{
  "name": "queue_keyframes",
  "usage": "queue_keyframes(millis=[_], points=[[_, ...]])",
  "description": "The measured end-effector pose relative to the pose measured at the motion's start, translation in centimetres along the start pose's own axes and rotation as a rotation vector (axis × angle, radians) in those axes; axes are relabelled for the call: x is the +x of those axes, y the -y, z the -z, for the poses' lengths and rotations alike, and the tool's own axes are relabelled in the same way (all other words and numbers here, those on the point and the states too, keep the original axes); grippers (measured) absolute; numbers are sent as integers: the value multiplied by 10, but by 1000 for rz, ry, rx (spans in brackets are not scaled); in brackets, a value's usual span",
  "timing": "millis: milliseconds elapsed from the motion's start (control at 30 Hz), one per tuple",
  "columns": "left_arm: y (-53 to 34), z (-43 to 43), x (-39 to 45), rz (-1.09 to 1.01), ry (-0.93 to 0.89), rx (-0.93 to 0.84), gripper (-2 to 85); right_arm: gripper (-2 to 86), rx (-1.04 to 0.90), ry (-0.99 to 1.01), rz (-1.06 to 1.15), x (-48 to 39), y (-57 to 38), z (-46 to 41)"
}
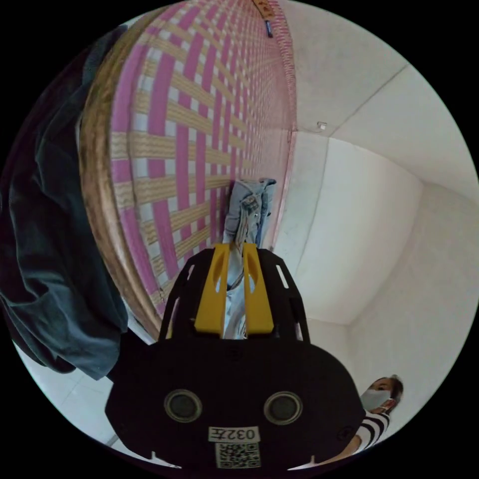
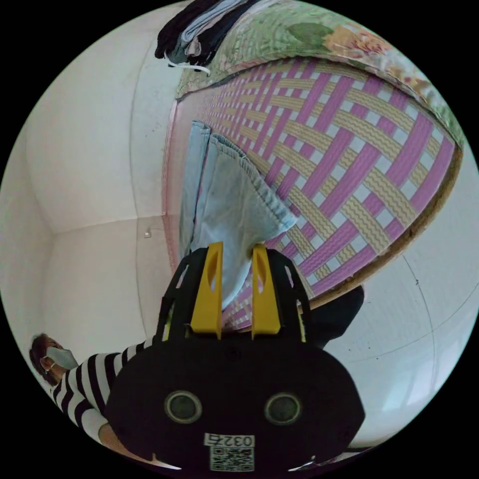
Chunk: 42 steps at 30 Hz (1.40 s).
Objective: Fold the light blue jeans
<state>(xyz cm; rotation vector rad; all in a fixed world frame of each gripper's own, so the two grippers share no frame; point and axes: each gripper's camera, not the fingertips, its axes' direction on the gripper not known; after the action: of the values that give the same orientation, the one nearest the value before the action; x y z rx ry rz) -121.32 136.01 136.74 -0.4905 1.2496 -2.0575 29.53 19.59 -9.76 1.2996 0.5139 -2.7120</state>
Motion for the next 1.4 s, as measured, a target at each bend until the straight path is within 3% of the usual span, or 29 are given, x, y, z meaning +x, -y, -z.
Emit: queue_keyframes(millis=[300, 533, 600, 767, 933, 1133, 1400], points=[[-24, 29, -27, -67, -86, 73, 86, 98, 113, 69, -61, 22, -19, 13], [-39, -7, -11, -157, 72, -210, 102, 88, 90, 109, -31, 11, -20, -9], [-44, -7, -13, -153, 69, -185, 98, 84, 87, 101, -21, 8, -22, -12], [-68, 22, -40, -67, -165, 57, 43, 69, 104, 149, -64, 14, -29, -12], [-87, 29, -57, -55, -229, 49, 17, 77, 21, 127, -24, 4, -37, -21], [-107, 42, -49, -67, -267, 92, -5, 29, 194, 269, -75, 7, -39, -9], [-124, 35, 7, -182, -452, 84, -10, -6, 225, 318, 208, -93, -28, -6]])
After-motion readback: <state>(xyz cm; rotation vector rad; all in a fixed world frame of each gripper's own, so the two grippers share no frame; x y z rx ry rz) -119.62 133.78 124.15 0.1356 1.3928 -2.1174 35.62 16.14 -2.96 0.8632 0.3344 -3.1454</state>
